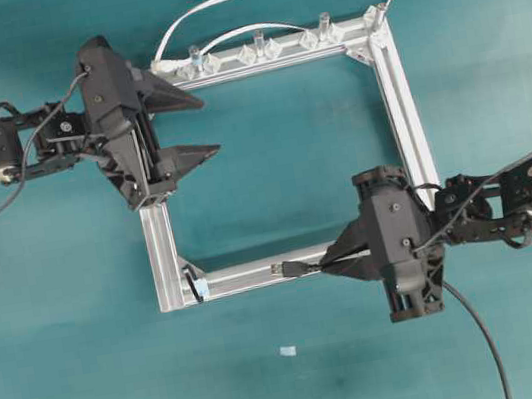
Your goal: Insert the wire through the string loop located on the left side.
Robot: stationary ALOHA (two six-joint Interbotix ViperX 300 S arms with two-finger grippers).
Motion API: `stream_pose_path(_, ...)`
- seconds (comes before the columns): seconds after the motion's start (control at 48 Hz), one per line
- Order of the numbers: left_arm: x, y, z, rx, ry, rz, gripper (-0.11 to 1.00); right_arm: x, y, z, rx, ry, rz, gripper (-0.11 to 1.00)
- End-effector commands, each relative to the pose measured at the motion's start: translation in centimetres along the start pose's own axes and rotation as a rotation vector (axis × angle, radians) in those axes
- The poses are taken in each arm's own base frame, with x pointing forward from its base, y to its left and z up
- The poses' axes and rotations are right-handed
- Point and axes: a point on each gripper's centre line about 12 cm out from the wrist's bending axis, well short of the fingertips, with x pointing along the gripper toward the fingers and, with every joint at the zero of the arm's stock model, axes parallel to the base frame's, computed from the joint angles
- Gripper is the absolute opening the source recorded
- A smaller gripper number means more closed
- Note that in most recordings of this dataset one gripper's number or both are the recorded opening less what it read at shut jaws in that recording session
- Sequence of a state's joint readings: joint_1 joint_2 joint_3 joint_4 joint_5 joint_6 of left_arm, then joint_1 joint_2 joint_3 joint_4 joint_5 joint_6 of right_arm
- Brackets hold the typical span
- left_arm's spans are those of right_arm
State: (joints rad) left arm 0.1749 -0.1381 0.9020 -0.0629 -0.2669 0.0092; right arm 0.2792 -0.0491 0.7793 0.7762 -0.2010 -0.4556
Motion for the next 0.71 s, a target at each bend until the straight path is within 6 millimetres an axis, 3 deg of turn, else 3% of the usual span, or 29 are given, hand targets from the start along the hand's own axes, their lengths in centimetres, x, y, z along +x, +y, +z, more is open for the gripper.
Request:
stream_pose_path(0.0,-0.5,-0.3,0.7,0.023,-0.006,-0.010,0.81,-0.5,0.0,1.0,-0.005,-0.033,0.004,0.08)
stream_pose_path(0.479,-2.6,-1.8,-0.5,0.243,0.178,-0.073,0.81,-0.4,-1.2,0.7,-0.033,0.009,0.000,0.08)
stream_pose_path(0.688,-3.7,-3.8,-1.4,0.340,0.286,-0.147,0.81,-0.4,-1.2,0.7,-0.044,0.020,0.006,0.08)
